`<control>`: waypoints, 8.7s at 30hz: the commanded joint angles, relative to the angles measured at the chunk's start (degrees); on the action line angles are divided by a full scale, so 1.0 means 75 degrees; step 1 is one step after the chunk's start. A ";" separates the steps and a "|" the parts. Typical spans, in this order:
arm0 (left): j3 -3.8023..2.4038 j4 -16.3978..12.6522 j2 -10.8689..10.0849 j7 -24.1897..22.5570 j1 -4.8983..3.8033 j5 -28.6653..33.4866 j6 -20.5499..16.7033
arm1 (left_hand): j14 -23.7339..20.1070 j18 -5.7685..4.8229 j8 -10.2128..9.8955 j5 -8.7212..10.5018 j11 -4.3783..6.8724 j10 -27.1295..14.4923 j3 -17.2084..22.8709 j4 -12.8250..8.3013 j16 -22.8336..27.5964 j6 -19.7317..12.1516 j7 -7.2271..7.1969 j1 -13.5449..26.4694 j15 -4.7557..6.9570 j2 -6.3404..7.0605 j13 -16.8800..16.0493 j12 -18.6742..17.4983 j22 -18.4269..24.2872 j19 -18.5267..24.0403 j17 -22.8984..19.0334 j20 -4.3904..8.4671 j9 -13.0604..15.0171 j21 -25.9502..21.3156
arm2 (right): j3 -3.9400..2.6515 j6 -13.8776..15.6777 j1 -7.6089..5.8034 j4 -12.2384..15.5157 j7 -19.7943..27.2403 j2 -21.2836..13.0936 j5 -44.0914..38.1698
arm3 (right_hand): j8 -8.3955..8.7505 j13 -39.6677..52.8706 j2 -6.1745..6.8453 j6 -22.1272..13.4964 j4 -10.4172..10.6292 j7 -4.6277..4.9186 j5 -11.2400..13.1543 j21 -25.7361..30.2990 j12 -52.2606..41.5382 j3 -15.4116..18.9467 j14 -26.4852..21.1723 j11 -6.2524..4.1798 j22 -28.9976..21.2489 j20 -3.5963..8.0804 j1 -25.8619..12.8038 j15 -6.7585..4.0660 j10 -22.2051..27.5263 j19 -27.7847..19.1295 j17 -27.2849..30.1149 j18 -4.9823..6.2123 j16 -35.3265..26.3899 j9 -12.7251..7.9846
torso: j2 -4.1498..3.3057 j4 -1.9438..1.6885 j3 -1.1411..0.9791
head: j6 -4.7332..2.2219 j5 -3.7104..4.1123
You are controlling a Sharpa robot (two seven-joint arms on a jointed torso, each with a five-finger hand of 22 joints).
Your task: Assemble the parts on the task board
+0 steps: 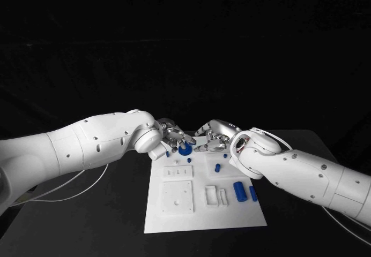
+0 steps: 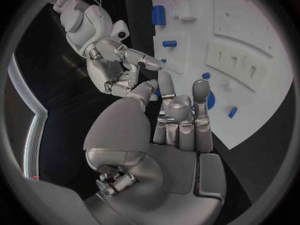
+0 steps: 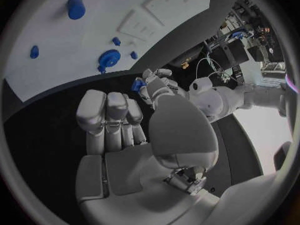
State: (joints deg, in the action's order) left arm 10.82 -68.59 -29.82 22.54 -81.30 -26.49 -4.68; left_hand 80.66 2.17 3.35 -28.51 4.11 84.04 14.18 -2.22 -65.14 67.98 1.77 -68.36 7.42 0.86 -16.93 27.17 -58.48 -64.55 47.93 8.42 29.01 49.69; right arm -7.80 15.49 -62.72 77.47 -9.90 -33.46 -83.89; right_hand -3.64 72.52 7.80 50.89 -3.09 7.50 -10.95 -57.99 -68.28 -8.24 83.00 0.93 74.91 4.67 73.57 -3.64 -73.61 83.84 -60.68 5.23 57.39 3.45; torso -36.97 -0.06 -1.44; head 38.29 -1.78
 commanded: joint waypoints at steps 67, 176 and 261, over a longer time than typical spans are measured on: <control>0.0388 -0.0477 -0.0270 0.1135 0.0564 -0.2196 -0.0328 | 0.0389 0.0074 0.0633 -0.0324 0.0163 0.0370 0.0060 -0.0456 -0.1450 0.1415 -0.0768 0.0574 -0.0073 -0.0289 0.1017 0.1730 -0.1309 -0.0457 0.1550 -0.0208 0.6287 -0.0733 | -0.0920 0.0026 -0.0026 -0.0272 0.0837 -0.1113 0.2265 | 0.0021 -0.0432 -0.0222 0.0420 -0.0432 -0.0031 -0.1152 0.0363 0.0292 0.0106 -0.0008 0.0007 0.0931 -0.0023 -0.0057 0.0026 0.0213 0.0497 0.0222 0.0064 -0.0366 0.0016 | 0.0000 0.0015 0.0002 | 0.0740 -0.0214; 0.0387 -0.0131 -0.0005 0.1350 0.0791 -0.2861 0.0822 | 0.0398 0.0111 0.0850 0.0636 0.0138 0.0378 -0.0312 -0.0377 -0.1665 0.1591 -0.0806 0.0621 -0.0154 -0.0643 0.1416 0.2034 -0.2337 -0.0804 0.1572 -0.0363 0.6305 -0.1586 | -0.0920 -0.0112 0.0003 -0.0481 0.0801 -0.0932 0.2301 | 0.0019 -0.0476 -0.0257 0.0459 -0.0507 -0.0032 -0.1524 0.0441 0.0309 0.0115 0.0000 0.0002 0.0920 -0.0016 -0.0169 0.0020 0.0243 0.0499 0.0205 0.0066 -0.0467 0.0017 | 0.0007 0.0016 0.0005 | 0.0976 -0.0199; 0.0328 -0.0081 -0.0012 0.1228 0.0834 -0.3221 0.0375 | 0.0354 -0.0058 0.0856 0.3432 0.0147 0.0381 -0.1282 0.2514 -0.1622 0.1711 -0.0822 0.0975 -0.0060 0.1298 0.1517 0.2044 -0.2329 -0.0840 0.1419 -0.0150 0.6299 -0.1634 | -0.0919 -0.0111 0.0103 -0.0498 0.0759 -0.0929 0.2301 | 0.0021 -0.0497 -0.0267 0.0393 -0.0439 -0.0028 -0.1537 0.0487 0.0327 0.0204 0.0001 0.0005 0.0911 -0.0016 -0.0163 0.0020 0.0254 0.0500 0.0214 0.0069 -0.0524 0.0016 | 0.0011 0.0004 0.0009 | 0.0921 -0.0077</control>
State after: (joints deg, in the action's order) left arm 13.36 -68.90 -29.87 32.51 -75.06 -51.01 -0.56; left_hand 83.28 2.18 10.15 -2.93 4.80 84.12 5.02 16.69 -77.62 80.56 -4.50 -60.98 6.52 11.09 -5.61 42.47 -74.93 -70.85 58.53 6.77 75.03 37.70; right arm -14.67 15.16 -62.00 73.71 -4.29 -40.43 -66.60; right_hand -3.64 68.86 5.81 54.25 -6.47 7.15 -22.20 -54.57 -66.01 -7.04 82.98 0.92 74.91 4.70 72.77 -3.65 -71.99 83.83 -59.06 4.84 53.86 3.50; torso -36.94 -0.01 -1.33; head 45.20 -2.31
